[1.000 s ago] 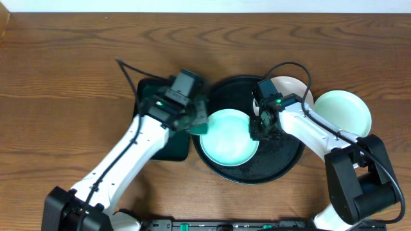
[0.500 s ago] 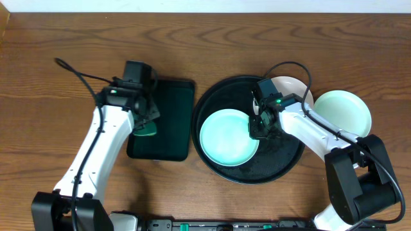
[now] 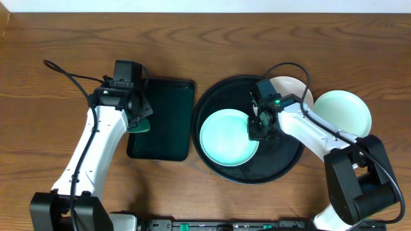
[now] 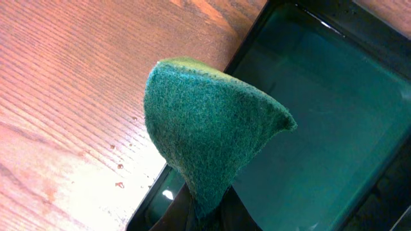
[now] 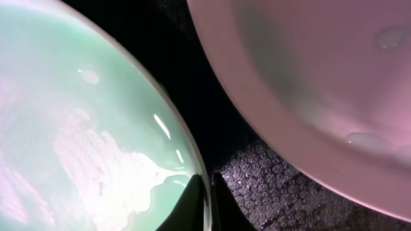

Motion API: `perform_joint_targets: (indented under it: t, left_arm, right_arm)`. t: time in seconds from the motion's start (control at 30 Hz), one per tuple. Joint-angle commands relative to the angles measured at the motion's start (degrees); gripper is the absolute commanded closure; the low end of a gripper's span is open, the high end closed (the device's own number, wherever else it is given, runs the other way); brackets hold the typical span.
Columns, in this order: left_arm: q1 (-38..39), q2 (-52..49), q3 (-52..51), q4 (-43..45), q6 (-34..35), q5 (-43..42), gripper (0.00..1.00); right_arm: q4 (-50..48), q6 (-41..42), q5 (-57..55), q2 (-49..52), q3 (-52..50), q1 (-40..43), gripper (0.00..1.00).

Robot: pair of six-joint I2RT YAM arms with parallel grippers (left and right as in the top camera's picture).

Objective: Clean dirty plates on tray and stack at the side
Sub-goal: 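Lift the sponge with the left gripper and move it over the black rectangular tray, then grip the pale green plate rim with the right gripper and lift it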

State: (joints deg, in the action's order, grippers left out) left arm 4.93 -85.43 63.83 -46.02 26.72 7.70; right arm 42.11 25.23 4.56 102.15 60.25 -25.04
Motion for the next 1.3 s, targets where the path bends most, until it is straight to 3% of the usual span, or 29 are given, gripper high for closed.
perform_joint_targets:
  t: [0.0, 0.13, 0.23, 0.3, 0.4, 0.67, 0.77, 0.83, 1.13, 1.17, 1.27]
  left_arm:
    - [-0.2, 0.8, -2.2, 1.0, -0.8, 1.1, 0.93]
    - [-0.2, 0.8, -2.7, 1.4, -0.5, 0.5, 0.92]
    - [-0.2, 0.8, -2.7, 1.4, -0.5, 0.5, 0.93]
    - [-0.2, 0.8, -2.7, 1.4, -0.5, 0.5, 0.93]
    - [-0.2, 0.8, -2.7, 1.4, -0.5, 0.5, 0.93]
    - [-0.2, 0.8, -2.7, 1.4, -0.3, 0.5, 0.93]
    - [-0.2, 0.8, -2.7, 1.4, -0.3, 0.5, 0.93]
    - [-0.2, 0.8, -2.7, 1.4, -0.3, 0.5, 0.93]
    - [-0.2, 0.8, -2.7, 1.4, -0.3, 0.5, 0.92]
    - [-0.2, 0.8, -2.7, 1.4, -0.3, 0.5, 0.92]
    - [-0.2, 0.8, -2.7, 1.4, -0.3, 0.5, 0.93]
  right_arm:
    - [0.5, 1.2, -1.0, -0.1, 0.0, -0.6, 0.96]
    - [0.5, 1.3, -1.0, -0.1, 0.0, -0.6, 0.79]
    - [0.5, 1.6, -1.0, -0.1, 0.0, -0.6, 0.75]
    - [0.5, 1.5, -0.6, -0.1, 0.0, -0.6, 0.79]
    - [0.3, 1.5, -0.4, -0.1, 0.0, -0.6, 0.99]
    - [-0.5, 1.5, 0.2, -0.1, 0.0, -0.5, 0.99]
    - [-0.7, 1.5, 0.2, -0.1, 0.0, -0.6, 0.94]
    - [-1.1, 1.5, 0.2, -0.1, 0.0, -0.6, 0.99]
    - [-2.3, 1.5, 1.7, -0.1, 0.0, -0.6, 0.99]
    - [-2.3, 1.4, 1.7, -0.1, 0.0, -0.5, 0.96]
    - [-2.2, 1.3, 1.7, -0.1, 0.0, -0.5, 0.62]
